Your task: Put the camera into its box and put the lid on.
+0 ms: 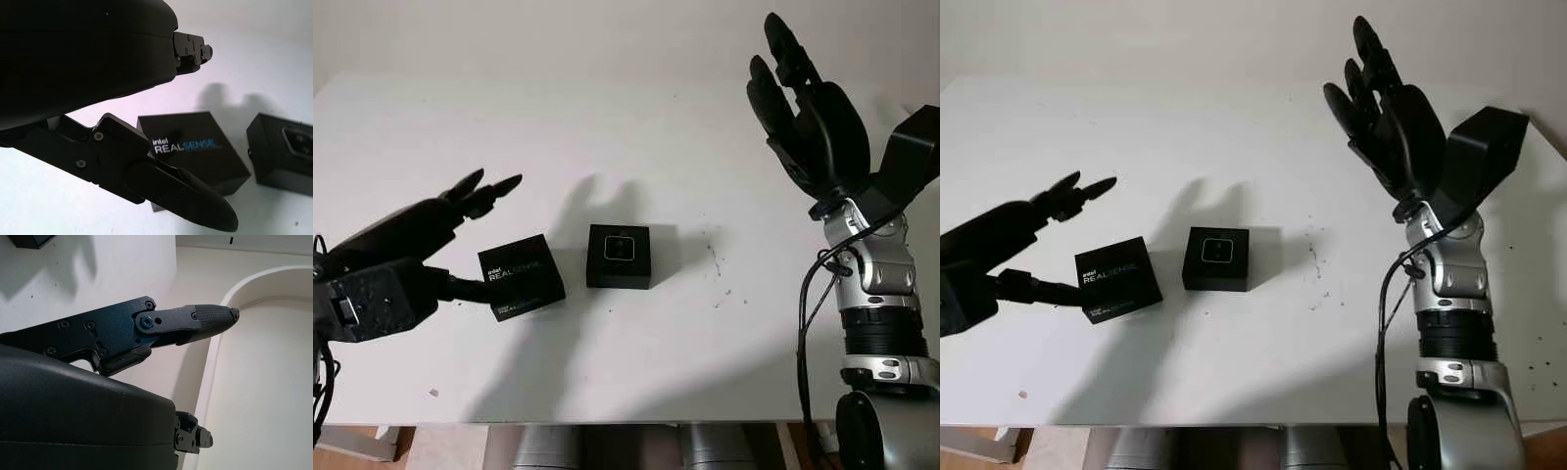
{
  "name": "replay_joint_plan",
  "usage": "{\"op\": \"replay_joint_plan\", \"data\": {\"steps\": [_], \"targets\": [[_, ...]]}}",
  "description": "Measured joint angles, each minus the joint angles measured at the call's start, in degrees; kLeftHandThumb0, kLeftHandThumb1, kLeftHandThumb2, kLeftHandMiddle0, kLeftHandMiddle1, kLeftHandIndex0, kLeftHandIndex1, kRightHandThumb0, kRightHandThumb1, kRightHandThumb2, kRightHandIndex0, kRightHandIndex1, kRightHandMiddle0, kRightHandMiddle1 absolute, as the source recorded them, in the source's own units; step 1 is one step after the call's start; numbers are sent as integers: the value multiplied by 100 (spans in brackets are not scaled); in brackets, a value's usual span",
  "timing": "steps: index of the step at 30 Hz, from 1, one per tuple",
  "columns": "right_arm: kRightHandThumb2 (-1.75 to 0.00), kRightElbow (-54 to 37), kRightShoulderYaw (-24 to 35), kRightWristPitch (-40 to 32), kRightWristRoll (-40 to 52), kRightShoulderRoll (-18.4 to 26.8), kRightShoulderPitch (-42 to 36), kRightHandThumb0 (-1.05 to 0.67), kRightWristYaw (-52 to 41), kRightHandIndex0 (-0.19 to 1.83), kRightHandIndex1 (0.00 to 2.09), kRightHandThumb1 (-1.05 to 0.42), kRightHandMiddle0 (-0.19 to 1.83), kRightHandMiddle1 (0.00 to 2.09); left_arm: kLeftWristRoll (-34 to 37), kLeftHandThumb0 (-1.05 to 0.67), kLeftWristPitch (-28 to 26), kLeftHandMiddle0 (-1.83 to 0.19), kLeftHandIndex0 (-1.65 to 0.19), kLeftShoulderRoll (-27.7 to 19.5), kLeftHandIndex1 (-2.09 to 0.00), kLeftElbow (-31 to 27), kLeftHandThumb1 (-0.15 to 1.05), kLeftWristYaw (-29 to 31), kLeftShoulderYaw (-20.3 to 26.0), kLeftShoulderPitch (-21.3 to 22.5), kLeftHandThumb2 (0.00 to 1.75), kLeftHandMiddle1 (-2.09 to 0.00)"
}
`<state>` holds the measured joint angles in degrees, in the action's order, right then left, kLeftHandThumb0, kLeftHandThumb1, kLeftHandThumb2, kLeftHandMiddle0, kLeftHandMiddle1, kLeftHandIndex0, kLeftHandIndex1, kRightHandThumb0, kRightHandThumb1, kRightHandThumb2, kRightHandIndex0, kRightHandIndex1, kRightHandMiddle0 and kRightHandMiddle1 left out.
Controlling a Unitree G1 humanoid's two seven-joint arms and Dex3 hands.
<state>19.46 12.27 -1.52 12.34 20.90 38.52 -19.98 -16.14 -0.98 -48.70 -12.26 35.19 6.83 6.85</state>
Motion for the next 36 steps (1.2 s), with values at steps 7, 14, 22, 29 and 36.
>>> {"op": "replay_joint_plan", "data": {"steps": [7, 14, 22, 29, 36], "targets": [[-30, 93, 31, 59, 13, 56, 16, -76, -75, -10, 6, -105, -8, 6, -570, -97, 236, 1, 11, 49, -5, 123, 84, -270, -458, 1, 4, -6], [-29, 237, 59, 177, 116, 91, 17, -79, -150, -11, 5, -105, -9, 5, -780, -97, 794, 1, 9, 64, -6, 537, 83, -574, -659, 4, 5, -6], [-32, 204, -19, 77, 109, 90, 16, -79, -163, -14, 4, -105, -11, 5, -996, -79, 760, 0, 7, 244, -7, 663, 81, -731, -788, 4, 4, -6], [-34, 165, -40, -5, 140, 56, -7, -79, -192, -12, 5, -105, -10, 6, -922, -61, 968, -15, -5, 444, -12, 738, 82, -1151, -784, -3, 6, -11], [-38, -12, -213, -241, 162, -139, -250, -77, -255, -13, 5, -105, -10, 6, -1033, -56, 1218, -27, -14, 477, -16, 919, 88, -1370, -811, 0, 7, -14]]}}
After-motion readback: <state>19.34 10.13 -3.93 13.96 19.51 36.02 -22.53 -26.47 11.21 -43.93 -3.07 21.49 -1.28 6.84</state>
